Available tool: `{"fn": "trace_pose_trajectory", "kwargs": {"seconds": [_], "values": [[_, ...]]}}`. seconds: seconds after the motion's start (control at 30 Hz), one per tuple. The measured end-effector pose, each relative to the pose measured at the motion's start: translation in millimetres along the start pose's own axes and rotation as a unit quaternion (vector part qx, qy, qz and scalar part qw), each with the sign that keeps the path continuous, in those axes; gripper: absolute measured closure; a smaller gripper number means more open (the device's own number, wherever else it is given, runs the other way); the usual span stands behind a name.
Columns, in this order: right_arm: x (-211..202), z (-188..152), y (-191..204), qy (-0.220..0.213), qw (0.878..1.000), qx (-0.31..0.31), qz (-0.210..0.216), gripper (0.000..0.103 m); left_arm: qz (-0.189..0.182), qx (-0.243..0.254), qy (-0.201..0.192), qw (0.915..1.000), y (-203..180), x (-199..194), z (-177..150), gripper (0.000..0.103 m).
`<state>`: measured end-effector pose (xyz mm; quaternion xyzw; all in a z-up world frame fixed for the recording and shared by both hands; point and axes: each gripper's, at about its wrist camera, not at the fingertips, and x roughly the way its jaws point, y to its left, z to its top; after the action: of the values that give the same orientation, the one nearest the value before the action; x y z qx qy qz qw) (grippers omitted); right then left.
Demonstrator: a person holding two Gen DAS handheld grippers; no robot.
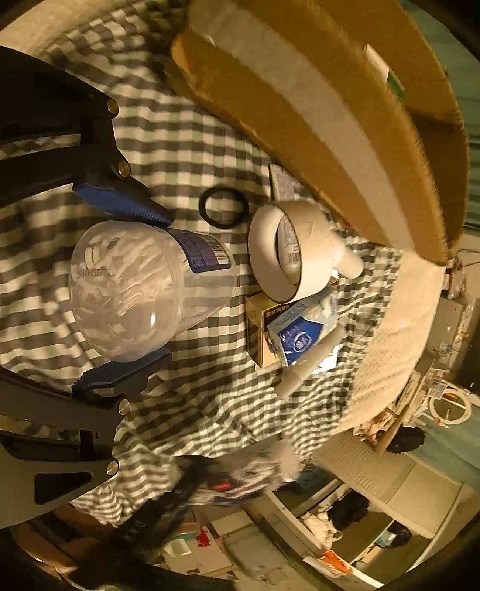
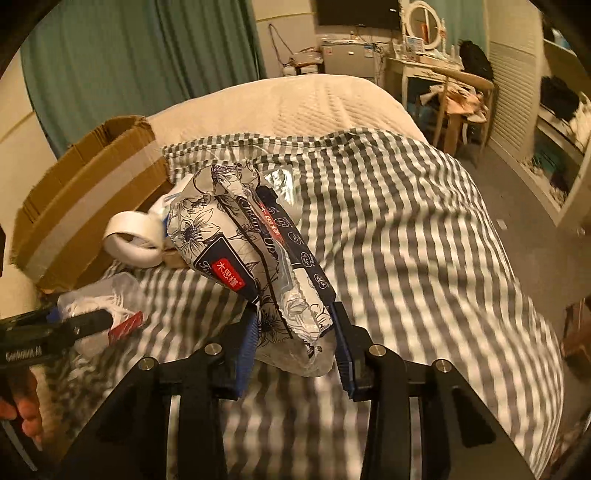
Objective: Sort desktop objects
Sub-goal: 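Grasp the clear cotton-swab jar with the left tool while the right tool grasps the floral packet, then carry the jar and floral packet into the cardboard box and open both tools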
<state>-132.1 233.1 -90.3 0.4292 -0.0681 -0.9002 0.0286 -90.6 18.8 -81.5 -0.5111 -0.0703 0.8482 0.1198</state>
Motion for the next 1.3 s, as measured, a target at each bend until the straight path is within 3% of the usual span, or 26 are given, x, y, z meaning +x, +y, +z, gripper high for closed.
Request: {"fn": "trace_pose_trajectory", "kwargs": {"seconds": [0.13,0.33,0.57,0.77,0.97,1.17,1.23,1.3], "values": [[-27,-11,17,-0.011,1.000,-0.008,-0.003,0.066,-0.019,-0.012,-0.036,0.9991,-1,-33,-10,0.035],[-55,-24,35,-0.015,1.000,0.006,0.013,0.066,-0.043,-0.023,-0.051,0.9975,5,-61,-38,0.037],[-86,-21,54,-0.025,0.999,0.005,0.028,0.066,-0.057,-0.044,-0.097,0.9927,18,-96,-34,0.037],[-108,27,95,-0.048,0.996,-0.022,0.069,0.066,-0.054,-0.056,-0.159,0.9841,36,-135,-3,0.037],[-106,81,145,-0.072,0.987,-0.040,0.136,0.066,-0.035,-0.082,-0.229,0.9693,70,-167,56,0.037],[-66,121,197,-0.076,0.978,-0.050,0.187,0.066,-0.012,-0.107,-0.264,0.9586,118,-159,94,0.037],[-41,133,216,-0.070,0.975,-0.053,0.203,0.066,-0.023,-0.136,-0.274,0.9517,138,-154,92,0.037],[-24,141,224,-0.066,0.973,-0.052,0.215,0.066,-0.038,-0.148,-0.267,0.9514,152,-145,95,0.037]]}}
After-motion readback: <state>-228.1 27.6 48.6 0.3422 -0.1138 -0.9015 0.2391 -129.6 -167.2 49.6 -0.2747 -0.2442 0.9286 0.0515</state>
